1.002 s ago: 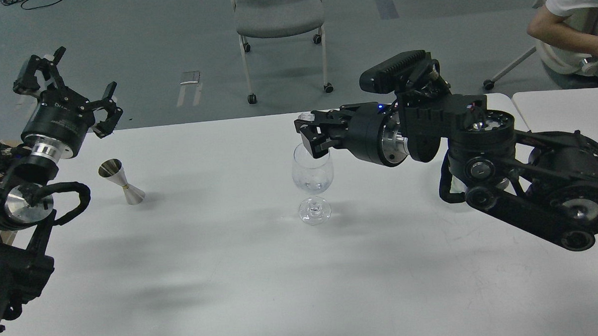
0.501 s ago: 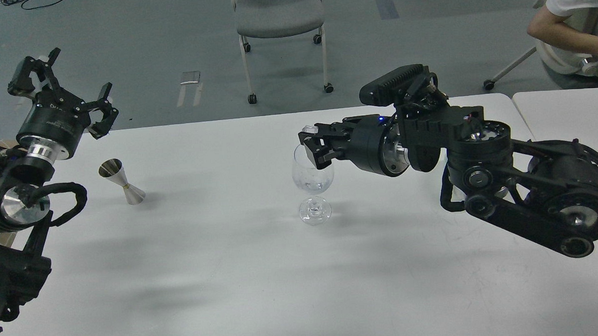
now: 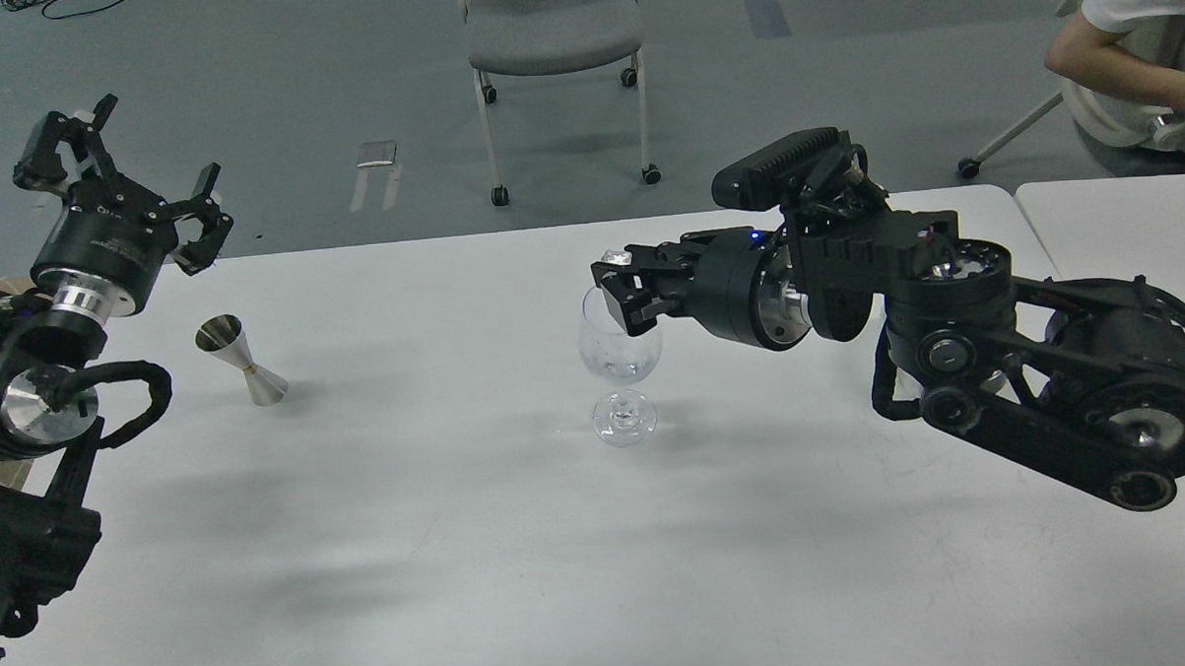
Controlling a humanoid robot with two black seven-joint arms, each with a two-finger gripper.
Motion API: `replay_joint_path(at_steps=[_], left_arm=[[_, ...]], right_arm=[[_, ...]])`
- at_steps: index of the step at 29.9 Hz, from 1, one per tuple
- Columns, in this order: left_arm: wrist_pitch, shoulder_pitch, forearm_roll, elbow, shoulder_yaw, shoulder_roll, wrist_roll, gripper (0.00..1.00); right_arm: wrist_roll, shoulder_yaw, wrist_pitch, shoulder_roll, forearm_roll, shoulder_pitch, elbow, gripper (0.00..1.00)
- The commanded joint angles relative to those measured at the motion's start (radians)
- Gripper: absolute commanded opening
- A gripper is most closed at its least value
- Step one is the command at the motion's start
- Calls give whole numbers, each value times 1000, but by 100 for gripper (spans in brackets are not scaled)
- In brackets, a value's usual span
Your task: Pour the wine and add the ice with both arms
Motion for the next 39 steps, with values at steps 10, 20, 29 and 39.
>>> replay_joint_path(at_steps=[10,20,29,39], left_arm=[[0,0,0,0,0,1,0,98],[2,0,2,0,5,-4,0,98],[-4,0,2,-3,14,-13,-2,98],[-9,-32,15,0,9,-8,2,98]], right_arm=[[-1,10,0,-7,0,2,10,46],[0,249,0,94,3,6,-2,100],[6,538,0,143,69,-6,-114,100],[13,936,0,278,447,17,-433,100]])
